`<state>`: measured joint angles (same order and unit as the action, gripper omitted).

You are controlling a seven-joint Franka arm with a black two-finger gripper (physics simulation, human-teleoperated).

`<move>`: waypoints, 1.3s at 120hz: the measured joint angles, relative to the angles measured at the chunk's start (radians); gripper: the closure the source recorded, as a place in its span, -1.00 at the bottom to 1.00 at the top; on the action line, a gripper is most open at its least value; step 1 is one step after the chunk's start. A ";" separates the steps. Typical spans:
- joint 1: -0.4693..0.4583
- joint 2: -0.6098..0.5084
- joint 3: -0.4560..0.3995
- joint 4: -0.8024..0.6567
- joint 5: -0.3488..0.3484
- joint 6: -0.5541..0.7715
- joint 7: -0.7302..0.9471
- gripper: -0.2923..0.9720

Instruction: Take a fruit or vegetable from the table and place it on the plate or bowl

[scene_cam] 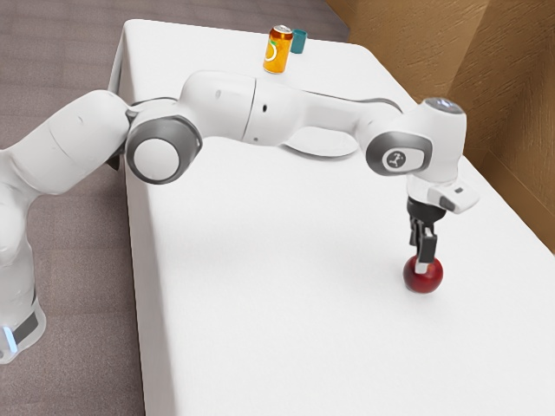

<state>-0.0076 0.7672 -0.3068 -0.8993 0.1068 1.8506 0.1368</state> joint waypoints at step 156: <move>0.006 0.067 -0.002 -0.013 -0.010 0.169 -0.003 -0.54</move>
<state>-0.0018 0.8340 -0.3091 -0.9122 0.0973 2.0200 0.1341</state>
